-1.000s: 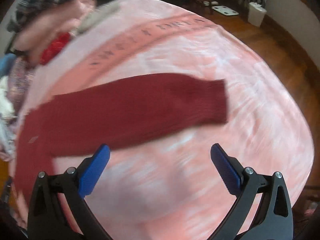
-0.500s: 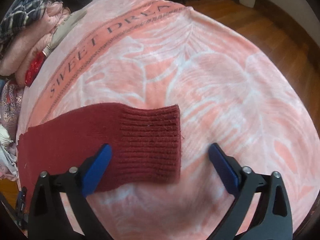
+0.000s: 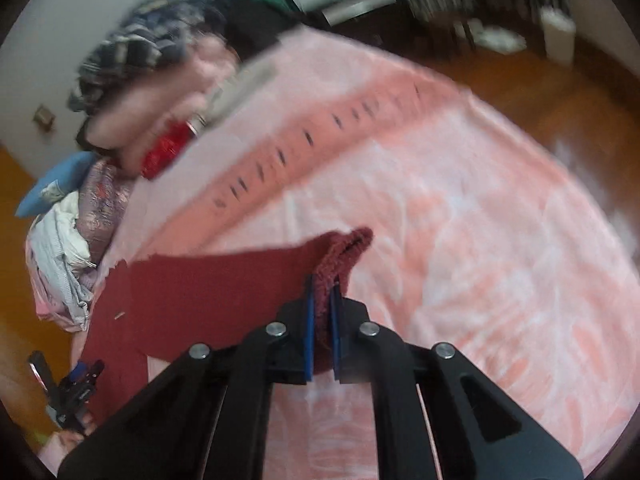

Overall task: Fold small clothes
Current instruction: 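Grasp the cuff of the sweater sleeve with the right gripper, then fold the held sleeve across the sweater body and open the right gripper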

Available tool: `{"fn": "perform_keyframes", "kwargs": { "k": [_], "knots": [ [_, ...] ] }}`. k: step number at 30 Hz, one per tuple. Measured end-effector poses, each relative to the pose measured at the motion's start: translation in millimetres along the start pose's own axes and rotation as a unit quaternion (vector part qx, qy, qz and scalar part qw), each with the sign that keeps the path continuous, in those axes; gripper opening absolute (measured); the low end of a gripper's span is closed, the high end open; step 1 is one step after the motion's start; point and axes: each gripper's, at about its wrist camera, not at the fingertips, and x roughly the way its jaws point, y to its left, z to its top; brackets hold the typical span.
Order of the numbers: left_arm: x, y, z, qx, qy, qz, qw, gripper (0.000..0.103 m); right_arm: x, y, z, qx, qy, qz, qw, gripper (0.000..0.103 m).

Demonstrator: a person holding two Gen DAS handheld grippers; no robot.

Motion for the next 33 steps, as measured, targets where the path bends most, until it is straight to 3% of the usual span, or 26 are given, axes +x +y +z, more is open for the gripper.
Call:
{"fn": "perform_keyframes", "kwargs": {
  "k": [1, 4, 9, 15, 18, 21, 24, 30, 33],
  "knots": [
    [-2.1, 10.2, -1.5, -0.003, -0.003, 0.007, 1.0000, 0.099, -0.1, 0.2, 0.9, 0.003, -0.001, -0.014, 1.000, 0.005],
    [-1.6, 32.4, -7.4, -0.004, 0.000, 0.022, 0.9997, 0.099, 16.4, -12.8, -3.9, 0.029, 0.031, -0.121, 0.992, 0.005],
    [4.9, 81.8, -13.4, -0.035, 0.023, 0.033, 0.9986, 0.099, 28.3, 13.6, -11.1, 0.035, 0.024, -0.134, 0.990, 0.005],
    [9.5, 140.5, -12.1, -0.065, 0.025, 0.030, 0.9971, 0.099, 36.6, 142.7, -9.6, -0.087, 0.021, -0.107, 0.990, 0.005],
    [21.6, 159.9, -9.6, -0.065, 0.044, 0.014, 0.9968, 0.099, 63.3, 225.9, -21.8, -0.180, 0.042, -0.093, 0.978, 0.005],
    [31.0, 176.8, -10.0, -0.068, 0.056, -0.008, 0.9961, 0.099, 86.1, 302.5, -44.9, -0.237, 0.066, -0.046, 0.968, 0.005],
    [36.7, 194.9, -11.3, -0.066, 0.058, -0.020, 0.9960, 0.099, 113.5, 385.0, -78.9, -0.298, 0.096, 0.005, 0.950, 0.005],
    [44.8, 224.7, -17.1, -0.076, 0.066, -0.038, 0.9942, 0.099, 157.4, 504.5, -149.1, -0.363, 0.144, 0.071, 0.918, 0.005],
    [47.8, 231.1, -18.7, -0.081, 0.067, -0.045, 0.9935, 0.099, 176.7, 533.5, -175.2, -0.366, 0.171, 0.100, 0.909, 0.005]
  ]
}}
